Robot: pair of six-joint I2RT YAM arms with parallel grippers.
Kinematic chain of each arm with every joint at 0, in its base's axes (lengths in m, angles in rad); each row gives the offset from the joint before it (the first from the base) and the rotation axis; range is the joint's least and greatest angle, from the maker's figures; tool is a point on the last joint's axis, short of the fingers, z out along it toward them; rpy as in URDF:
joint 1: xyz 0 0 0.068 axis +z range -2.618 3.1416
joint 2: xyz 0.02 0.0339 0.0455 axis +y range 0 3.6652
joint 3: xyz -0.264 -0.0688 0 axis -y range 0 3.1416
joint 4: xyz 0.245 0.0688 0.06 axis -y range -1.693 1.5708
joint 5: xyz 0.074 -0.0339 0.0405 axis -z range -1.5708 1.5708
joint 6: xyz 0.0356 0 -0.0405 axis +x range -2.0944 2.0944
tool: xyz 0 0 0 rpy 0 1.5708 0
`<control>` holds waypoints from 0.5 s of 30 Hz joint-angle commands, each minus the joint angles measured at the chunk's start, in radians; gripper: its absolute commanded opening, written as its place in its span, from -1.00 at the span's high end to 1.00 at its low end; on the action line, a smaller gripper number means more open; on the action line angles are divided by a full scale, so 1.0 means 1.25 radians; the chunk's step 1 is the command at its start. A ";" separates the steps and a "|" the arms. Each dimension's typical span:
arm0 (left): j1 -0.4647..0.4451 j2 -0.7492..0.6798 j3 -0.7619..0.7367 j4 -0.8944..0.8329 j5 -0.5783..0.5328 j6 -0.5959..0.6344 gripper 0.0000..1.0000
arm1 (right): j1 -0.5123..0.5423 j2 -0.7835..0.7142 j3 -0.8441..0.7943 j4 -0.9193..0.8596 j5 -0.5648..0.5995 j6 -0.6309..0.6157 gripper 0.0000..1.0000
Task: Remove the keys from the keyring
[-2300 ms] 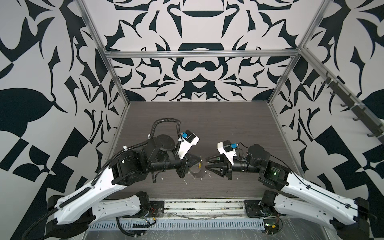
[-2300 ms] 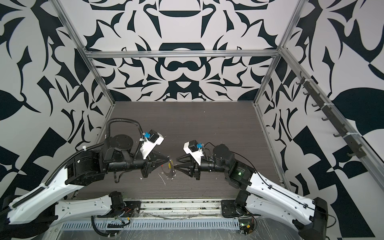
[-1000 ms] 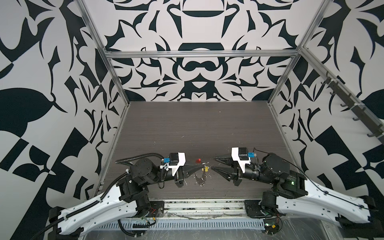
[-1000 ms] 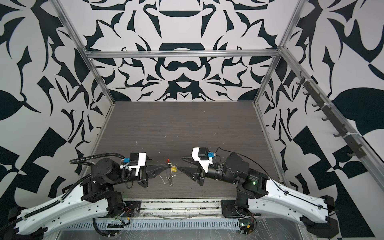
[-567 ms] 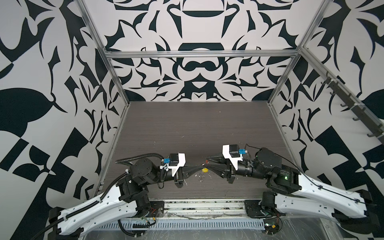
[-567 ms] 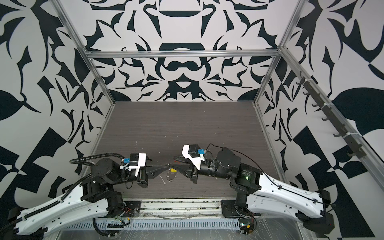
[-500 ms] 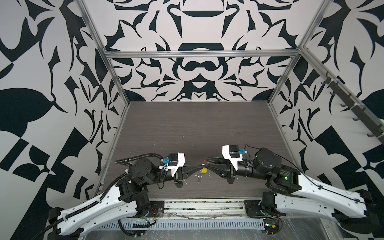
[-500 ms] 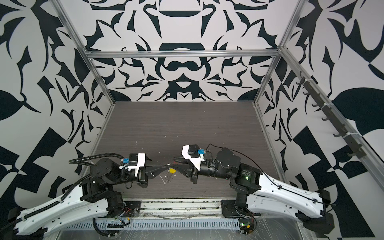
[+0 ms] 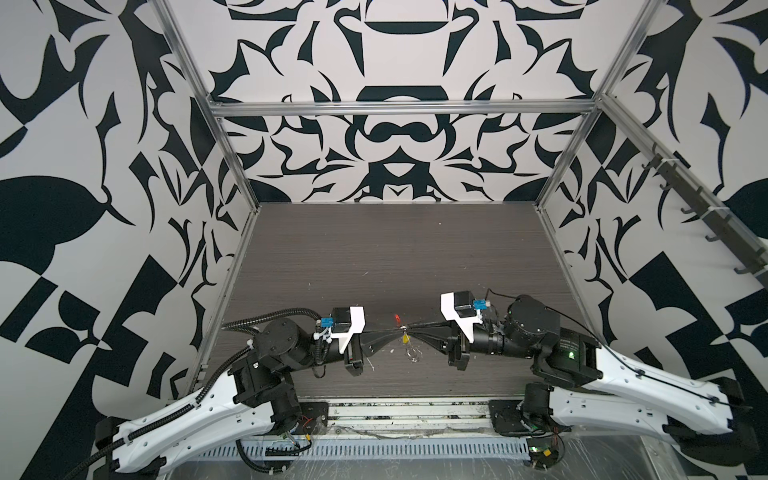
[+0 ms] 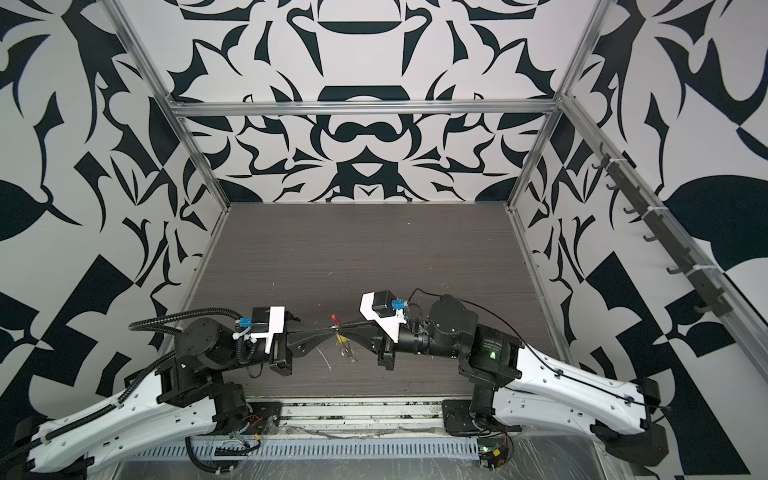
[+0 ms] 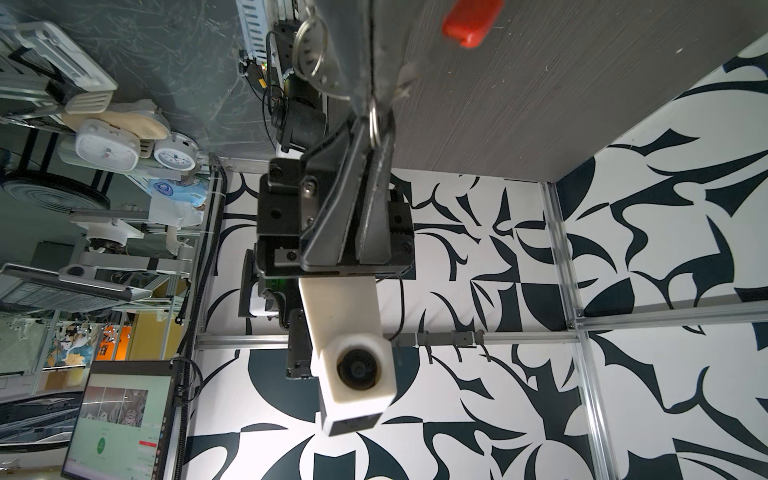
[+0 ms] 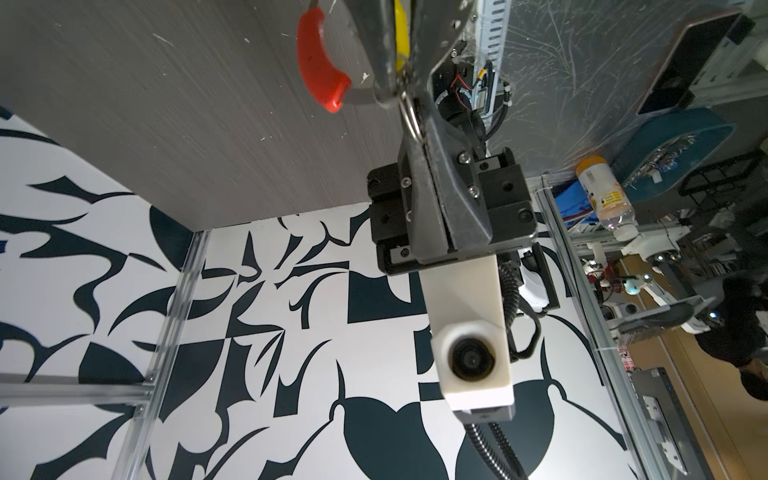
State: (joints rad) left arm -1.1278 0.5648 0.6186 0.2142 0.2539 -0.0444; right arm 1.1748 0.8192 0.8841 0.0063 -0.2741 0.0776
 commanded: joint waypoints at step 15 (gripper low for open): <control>-0.001 -0.051 -0.008 0.036 0.026 -0.002 1.00 | 0.002 -0.023 -0.011 0.018 -0.029 0.011 0.10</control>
State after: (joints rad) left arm -1.1278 0.5182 0.6182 0.2043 0.2588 -0.0444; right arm 1.1748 0.7994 0.8860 -0.0010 -0.2863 0.0841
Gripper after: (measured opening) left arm 0.047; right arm 0.443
